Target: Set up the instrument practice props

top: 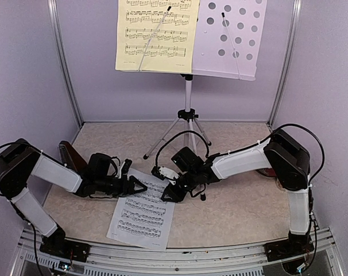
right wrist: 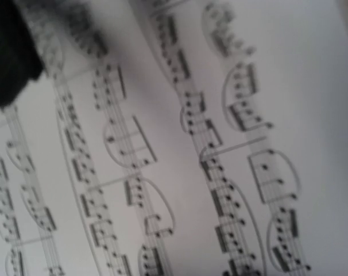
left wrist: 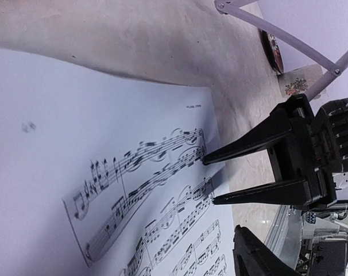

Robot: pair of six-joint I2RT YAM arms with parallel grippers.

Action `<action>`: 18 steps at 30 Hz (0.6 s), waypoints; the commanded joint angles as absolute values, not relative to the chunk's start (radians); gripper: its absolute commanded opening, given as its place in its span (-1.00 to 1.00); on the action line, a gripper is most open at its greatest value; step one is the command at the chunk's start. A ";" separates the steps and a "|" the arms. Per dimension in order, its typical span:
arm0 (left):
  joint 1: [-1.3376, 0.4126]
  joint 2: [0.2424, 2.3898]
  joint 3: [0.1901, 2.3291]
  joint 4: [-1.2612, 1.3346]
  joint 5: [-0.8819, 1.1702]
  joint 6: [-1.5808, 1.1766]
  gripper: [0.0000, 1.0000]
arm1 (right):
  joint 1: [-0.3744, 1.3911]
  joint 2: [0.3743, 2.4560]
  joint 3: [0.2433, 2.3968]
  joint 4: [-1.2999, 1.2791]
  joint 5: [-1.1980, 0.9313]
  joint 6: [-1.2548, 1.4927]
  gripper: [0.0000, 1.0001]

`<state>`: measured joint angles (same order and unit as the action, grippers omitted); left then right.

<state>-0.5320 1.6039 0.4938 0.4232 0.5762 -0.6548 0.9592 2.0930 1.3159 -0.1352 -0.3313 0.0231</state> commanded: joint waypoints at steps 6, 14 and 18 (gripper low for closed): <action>-0.540 1.638 0.564 0.364 0.521 -0.600 -0.47 | 0.985 2.106 1.301 -0.175 -0.322 0.017 -0.27; -0.544 1.478 0.578 0.255 0.439 -0.508 -1.00 | 0.984 1.992 1.280 -0.141 -0.338 0.026 -0.06; -0.570 1.360 0.617 0.154 0.395 -0.417 -1.00 | 0.976 1.846 1.216 -0.063 -0.372 0.031 0.18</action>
<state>-0.5430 1.4689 0.5613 0.2512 0.4534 -0.5304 0.9752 2.0090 1.2606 -0.1295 -0.3332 0.0235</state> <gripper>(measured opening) 0.012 0.549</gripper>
